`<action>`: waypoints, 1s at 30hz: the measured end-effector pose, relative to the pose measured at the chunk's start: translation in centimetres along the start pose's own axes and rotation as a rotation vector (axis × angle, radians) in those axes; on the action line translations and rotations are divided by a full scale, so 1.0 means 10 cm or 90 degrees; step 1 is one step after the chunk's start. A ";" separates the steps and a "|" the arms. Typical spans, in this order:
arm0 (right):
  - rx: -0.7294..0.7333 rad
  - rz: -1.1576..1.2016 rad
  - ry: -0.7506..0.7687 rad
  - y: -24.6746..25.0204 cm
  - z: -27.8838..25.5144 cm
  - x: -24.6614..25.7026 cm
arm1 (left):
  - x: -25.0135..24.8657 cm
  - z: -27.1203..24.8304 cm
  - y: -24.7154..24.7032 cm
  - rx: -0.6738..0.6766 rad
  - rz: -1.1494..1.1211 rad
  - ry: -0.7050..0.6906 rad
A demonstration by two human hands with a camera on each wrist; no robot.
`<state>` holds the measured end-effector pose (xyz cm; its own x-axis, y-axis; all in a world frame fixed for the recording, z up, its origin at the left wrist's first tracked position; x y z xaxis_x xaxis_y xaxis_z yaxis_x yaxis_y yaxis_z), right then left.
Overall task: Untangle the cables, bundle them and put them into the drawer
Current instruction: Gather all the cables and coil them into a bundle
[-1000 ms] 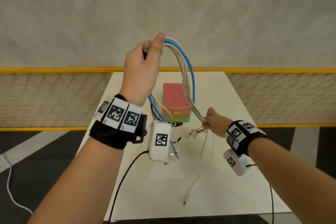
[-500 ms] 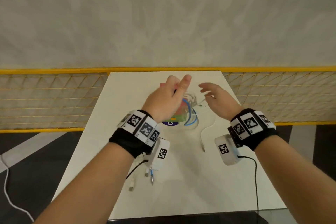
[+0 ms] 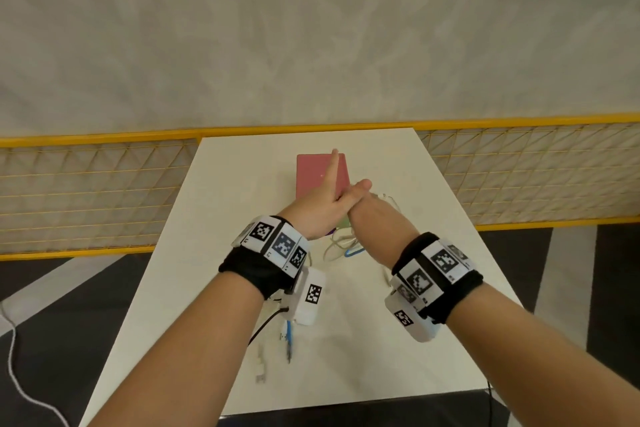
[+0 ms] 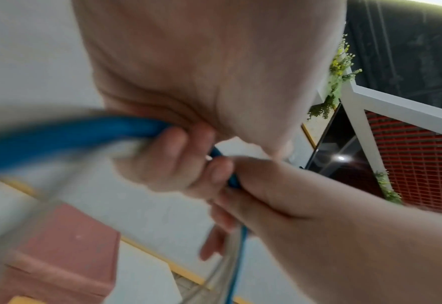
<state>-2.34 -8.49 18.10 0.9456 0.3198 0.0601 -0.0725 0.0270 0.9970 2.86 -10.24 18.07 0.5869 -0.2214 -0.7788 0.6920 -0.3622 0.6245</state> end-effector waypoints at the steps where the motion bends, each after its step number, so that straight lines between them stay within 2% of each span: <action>1: -0.015 0.061 -0.050 0.08 0.00 -0.15 | 0.03 -0.02 0.04 -0.013 -0.008 -0.020; 4: -0.085 0.200 -0.205 0.20 0.01 -0.76 | 0.26 -0.13 0.06 0.002 0.006 -0.029; 6: -0.064 0.247 -0.261 0.07 0.02 -1.01 | 0.45 -0.19 0.00 0.021 0.055 -0.001; 8: -0.016 0.212 -0.290 -0.09 0.01 -1.02 | 0.51 -0.19 -0.01 0.005 0.129 0.011; 10: -0.091 0.037 -0.229 0.00 0.01 -0.81 | 0.41 -0.14 -0.03 -0.012 0.173 0.004; 12: -0.165 -0.064 -0.079 0.10 0.02 -0.36 | 0.28 -0.09 -0.09 0.000 0.246 0.000; 14: -0.140 -0.016 0.040 0.03 0.07 0.01 | 0.16 -0.03 -0.15 0.022 0.307 -0.020; 15: -0.129 0.035 0.049 0.01 0.11 0.05 | 0.12 0.00 -0.15 0.014 0.301 -0.043; 18: -0.084 0.098 0.003 0.01 0.22 -0.08 | 0.10 -0.01 -0.08 -0.020 0.203 -0.088; 20: -0.048 0.138 -0.051 -0.02 0.27 -0.33 | 0.22 -0.03 -0.02 -0.033 0.131 -0.085; 24: -0.138 0.280 -0.209 0.08 0.18 -1.02 | 0.60 -0.14 0.13 -0.052 0.084 -0.048; 26: -0.137 0.282 -0.234 0.01 0.15 -1.24 | 0.73 -0.22 0.17 -0.054 0.110 -0.008; 27: -0.107 0.269 -0.231 -0.07 0.14 -1.26 | 0.77 -0.22 0.18 -0.054 0.123 -0.001; 30: -0.028 0.155 -0.211 -0.24 0.09 -1.08 | 0.74 -0.20 0.18 -0.066 0.158 0.012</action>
<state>-12.10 -12.89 15.09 0.9494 -0.0007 0.3140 -0.3139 0.0302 0.9490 9.32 -10.78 13.53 0.7510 -0.2745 -0.6005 0.5646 -0.2044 0.7996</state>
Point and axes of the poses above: each hand's wrist, its own z-axis towards the middle knuckle, its own y-axis out of the back of the hand, x = y × z, the point moved 10 cm from there along z, towards the middle knuckle, and after that the axes turned 7 degrees about -y, right-handed, at the moved point
